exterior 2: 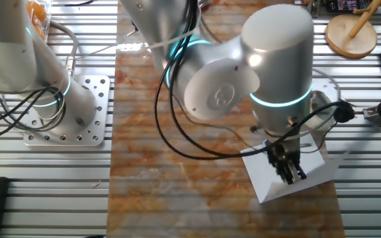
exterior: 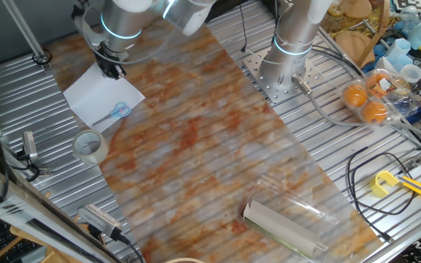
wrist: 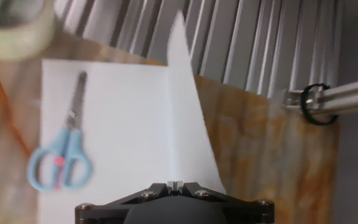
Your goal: Unfold a piece of paper
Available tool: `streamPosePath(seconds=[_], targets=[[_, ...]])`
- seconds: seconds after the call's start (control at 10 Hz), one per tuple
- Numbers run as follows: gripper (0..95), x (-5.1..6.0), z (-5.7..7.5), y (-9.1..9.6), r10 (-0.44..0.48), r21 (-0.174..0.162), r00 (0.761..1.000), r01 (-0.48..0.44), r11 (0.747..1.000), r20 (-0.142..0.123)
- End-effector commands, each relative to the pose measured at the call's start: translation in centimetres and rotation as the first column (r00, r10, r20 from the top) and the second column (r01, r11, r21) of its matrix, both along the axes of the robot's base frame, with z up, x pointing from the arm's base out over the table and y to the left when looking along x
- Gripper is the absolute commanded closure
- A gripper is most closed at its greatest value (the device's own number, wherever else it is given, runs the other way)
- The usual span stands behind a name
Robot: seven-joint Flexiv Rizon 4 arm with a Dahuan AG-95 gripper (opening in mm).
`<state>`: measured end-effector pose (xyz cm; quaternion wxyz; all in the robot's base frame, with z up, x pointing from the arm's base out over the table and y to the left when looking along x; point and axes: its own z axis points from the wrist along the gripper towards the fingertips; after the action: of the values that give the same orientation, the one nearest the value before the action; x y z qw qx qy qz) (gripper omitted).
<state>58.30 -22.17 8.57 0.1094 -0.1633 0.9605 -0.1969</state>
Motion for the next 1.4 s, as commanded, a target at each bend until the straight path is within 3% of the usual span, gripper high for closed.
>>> streamPosePath(seconds=[0.1, 0.2, 0.5, 0.7, 1.0, 1.4], targets=[[95.0, -0.6, -0.3, -1.6, 0.052, -0.021, 0.999, -0.052, 0.998, 0.004], [95.0, -0.5, -0.3, -1.5, 0.048, -0.014, 0.999, -0.048, 0.999, 0.004], [95.0, -0.1, 0.1, -0.8, 0.002, 0.101, 1.0, -0.001, 0.995, -0.008], [95.0, -0.2, 0.5, -0.7, -0.006, 0.157, 1.0, 0.008, 0.988, -0.012], [95.0, 0.1, 0.3, -0.3, 0.0, 0.181, 1.0, 0.0, 0.983, 0.001], [95.0, 0.9, -0.4, 0.8, 0.013, 0.164, 1.0, -0.016, 0.986, 0.018]])
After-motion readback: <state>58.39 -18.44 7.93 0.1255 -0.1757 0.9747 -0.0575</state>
